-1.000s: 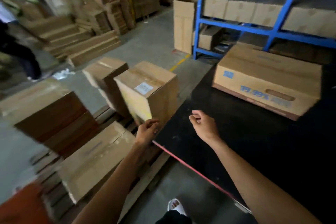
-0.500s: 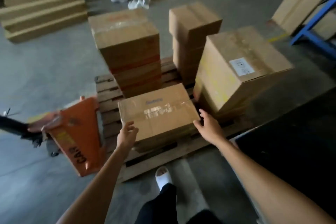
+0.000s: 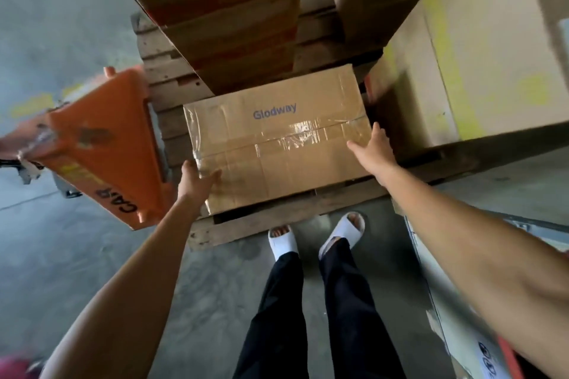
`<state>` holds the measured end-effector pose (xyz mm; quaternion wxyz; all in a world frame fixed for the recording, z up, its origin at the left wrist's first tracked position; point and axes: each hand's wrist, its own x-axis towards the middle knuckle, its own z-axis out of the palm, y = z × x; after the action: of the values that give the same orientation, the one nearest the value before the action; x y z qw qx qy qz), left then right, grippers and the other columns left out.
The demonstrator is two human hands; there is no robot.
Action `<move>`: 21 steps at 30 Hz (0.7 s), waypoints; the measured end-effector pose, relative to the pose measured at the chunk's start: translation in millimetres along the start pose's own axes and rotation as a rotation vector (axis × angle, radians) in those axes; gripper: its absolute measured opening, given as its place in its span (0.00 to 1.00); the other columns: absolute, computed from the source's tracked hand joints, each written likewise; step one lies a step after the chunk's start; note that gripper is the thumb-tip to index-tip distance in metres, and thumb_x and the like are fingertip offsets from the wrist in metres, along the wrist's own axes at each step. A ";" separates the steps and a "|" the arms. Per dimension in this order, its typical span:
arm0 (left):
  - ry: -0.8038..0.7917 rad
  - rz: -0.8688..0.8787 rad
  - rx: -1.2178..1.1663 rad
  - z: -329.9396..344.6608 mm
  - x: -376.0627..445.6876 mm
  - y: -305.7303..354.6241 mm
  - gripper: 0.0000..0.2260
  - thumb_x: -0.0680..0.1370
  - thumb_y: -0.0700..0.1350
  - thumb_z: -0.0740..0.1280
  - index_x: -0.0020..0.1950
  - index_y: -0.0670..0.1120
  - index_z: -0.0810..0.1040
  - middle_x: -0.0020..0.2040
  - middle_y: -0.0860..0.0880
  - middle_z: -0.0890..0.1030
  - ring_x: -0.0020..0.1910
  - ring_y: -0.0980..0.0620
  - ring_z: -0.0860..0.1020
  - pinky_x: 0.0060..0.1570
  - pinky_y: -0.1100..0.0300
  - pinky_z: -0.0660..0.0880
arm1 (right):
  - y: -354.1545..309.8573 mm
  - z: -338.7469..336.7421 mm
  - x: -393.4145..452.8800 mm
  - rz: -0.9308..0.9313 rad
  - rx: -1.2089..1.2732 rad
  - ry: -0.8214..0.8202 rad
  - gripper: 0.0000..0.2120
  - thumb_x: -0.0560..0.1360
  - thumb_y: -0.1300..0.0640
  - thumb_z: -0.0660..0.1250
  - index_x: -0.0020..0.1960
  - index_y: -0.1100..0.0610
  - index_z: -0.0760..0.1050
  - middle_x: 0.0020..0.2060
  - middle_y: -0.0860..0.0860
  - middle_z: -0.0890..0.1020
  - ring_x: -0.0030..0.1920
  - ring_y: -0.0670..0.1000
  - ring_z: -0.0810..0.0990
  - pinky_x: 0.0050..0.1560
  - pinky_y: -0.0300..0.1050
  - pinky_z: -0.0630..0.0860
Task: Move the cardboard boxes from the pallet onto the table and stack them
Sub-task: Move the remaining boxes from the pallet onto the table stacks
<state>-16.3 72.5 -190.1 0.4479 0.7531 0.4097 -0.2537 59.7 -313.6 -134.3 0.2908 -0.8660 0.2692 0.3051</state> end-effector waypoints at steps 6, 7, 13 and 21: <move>0.043 -0.093 -0.170 32.5 -2.1 -8.9 0.30 0.71 0.51 0.78 0.68 0.45 0.72 0.61 0.44 0.81 0.57 0.44 0.81 0.59 0.44 0.79 | 20.0 22.4 50.7 0.219 0.274 -0.019 0.46 0.76 0.39 0.68 0.81 0.49 0.43 0.80 0.54 0.56 0.77 0.60 0.59 0.72 0.58 0.63; 0.045 -0.124 -0.214 35.4 -0.1 -14.4 0.31 0.70 0.53 0.79 0.68 0.46 0.72 0.61 0.45 0.81 0.58 0.45 0.80 0.60 0.44 0.78 | 27.5 24.2 54.4 0.264 0.280 -0.022 0.47 0.74 0.38 0.69 0.81 0.49 0.45 0.79 0.55 0.59 0.76 0.60 0.62 0.71 0.57 0.65; 0.027 -0.203 -0.375 48.7 7.0 -36.0 0.28 0.71 0.56 0.76 0.68 0.49 0.75 0.59 0.49 0.82 0.57 0.50 0.81 0.61 0.47 0.78 | 60.1 25.4 66.8 0.417 0.376 -0.213 0.58 0.56 0.21 0.69 0.78 0.50 0.61 0.74 0.51 0.67 0.72 0.58 0.67 0.69 0.57 0.69; -0.022 -0.190 -0.425 27.1 -14.0 -42.1 0.26 0.75 0.55 0.73 0.70 0.49 0.74 0.59 0.48 0.81 0.58 0.48 0.80 0.58 0.46 0.79 | 64.1 17.9 26.5 0.180 0.252 -0.055 0.39 0.71 0.26 0.61 0.66 0.56 0.76 0.61 0.53 0.79 0.59 0.54 0.76 0.56 0.46 0.69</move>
<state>-59.8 54.3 -212.0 0.5749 0.5970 0.5183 -0.2110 29.6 -353.3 -185.8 0.3758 -0.7864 0.3738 0.3172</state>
